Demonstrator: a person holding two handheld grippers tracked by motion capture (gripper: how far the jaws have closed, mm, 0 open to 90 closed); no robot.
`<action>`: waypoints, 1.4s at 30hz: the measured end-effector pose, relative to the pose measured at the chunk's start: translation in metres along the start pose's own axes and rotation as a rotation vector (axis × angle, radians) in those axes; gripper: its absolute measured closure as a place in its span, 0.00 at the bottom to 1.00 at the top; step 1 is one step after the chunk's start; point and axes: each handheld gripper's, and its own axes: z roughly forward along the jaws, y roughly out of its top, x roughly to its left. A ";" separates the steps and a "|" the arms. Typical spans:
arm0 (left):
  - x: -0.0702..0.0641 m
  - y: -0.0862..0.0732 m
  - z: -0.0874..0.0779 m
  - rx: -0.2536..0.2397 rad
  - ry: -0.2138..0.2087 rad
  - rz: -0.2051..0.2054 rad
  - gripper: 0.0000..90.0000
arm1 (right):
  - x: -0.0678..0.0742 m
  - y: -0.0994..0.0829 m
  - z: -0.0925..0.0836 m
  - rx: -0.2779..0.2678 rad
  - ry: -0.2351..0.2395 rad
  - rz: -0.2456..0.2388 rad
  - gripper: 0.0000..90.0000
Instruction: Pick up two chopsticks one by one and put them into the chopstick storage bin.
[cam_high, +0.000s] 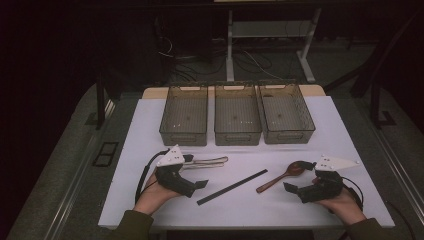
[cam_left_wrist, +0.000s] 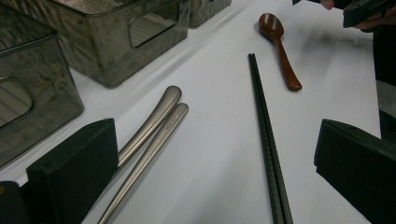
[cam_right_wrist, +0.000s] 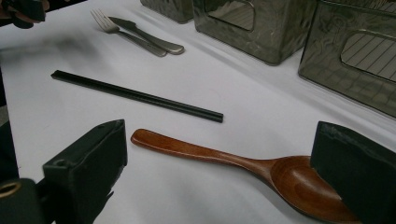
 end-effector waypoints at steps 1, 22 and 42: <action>0.000 0.001 0.001 -0.003 0.000 0.000 0.00 | 0.000 0.000 0.000 0.000 0.000 0.000 0.04; -0.015 0.008 0.020 0.008 -0.033 0.011 0.14 | 0.000 0.001 -0.002 -0.014 -0.003 0.005 0.04; -0.021 0.003 0.030 0.053 -0.075 -0.001 0.57 | -0.001 0.001 -0.002 -0.020 -0.003 0.004 0.04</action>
